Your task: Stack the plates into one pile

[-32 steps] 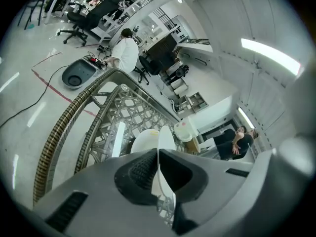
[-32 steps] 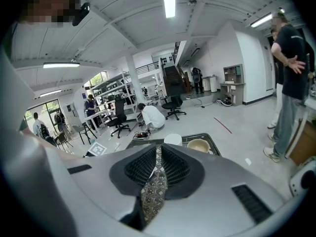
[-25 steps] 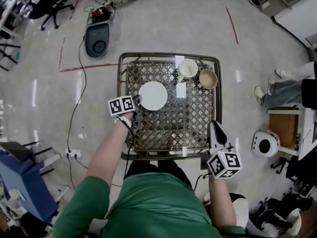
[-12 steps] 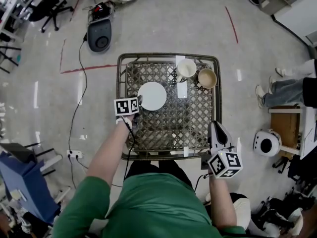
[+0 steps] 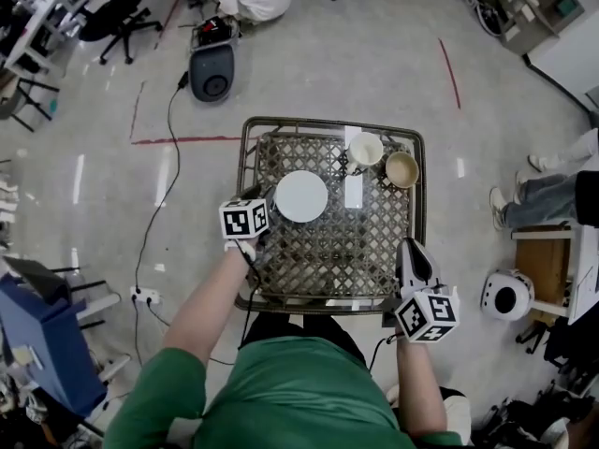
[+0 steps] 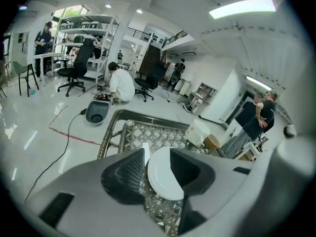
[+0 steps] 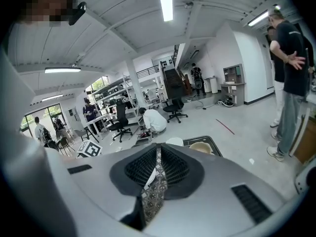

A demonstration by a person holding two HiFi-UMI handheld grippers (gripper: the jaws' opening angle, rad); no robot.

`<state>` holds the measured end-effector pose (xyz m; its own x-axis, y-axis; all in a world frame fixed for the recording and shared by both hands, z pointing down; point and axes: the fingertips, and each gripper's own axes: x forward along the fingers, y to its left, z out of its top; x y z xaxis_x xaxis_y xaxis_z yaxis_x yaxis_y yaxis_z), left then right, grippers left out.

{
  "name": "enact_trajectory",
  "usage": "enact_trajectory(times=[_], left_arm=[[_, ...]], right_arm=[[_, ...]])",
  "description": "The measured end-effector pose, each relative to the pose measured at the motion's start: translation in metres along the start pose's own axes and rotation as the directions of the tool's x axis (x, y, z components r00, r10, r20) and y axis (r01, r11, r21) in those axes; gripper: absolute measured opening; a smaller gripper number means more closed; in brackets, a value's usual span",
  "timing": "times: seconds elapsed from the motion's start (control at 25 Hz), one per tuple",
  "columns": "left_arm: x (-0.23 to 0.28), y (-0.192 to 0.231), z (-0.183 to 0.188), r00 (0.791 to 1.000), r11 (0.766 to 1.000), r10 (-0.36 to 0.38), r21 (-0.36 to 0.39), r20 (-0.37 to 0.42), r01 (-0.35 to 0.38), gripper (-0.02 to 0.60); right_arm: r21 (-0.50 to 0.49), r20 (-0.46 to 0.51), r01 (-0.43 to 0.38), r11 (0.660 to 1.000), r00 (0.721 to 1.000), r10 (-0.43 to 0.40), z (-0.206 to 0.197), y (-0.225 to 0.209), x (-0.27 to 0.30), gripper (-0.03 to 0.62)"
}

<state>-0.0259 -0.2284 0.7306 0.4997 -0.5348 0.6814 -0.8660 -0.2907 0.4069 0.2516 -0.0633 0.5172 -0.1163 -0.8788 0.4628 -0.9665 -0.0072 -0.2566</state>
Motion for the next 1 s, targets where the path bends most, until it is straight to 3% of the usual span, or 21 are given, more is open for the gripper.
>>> enact_trajectory(times=[0.16, 0.44, 1.0], left_arm=[[-0.039, -0.014, 0.030, 0.995, 1.000, -0.010, 0.007, 0.096, 0.010, 0.158], [-0.111, -0.040, 0.078, 0.968, 0.995, -0.035, 0.097, 0.247, 0.011, 0.158], [-0.245, -0.111, 0.139, 0.862, 0.957, -0.110, 0.288, 0.495, -0.043, 0.158]], right_arm=[[-0.014, 0.021, -0.026, 1.000, 0.999, 0.027, 0.013, 0.010, -0.001, 0.045], [-0.059, 0.057, -0.067, 0.996, 0.996, 0.071, 0.032, 0.033, -0.001, 0.035], [-0.152, 0.188, -0.166, 0.974, 0.963, 0.193, 0.086, 0.086, -0.010, 0.037]])
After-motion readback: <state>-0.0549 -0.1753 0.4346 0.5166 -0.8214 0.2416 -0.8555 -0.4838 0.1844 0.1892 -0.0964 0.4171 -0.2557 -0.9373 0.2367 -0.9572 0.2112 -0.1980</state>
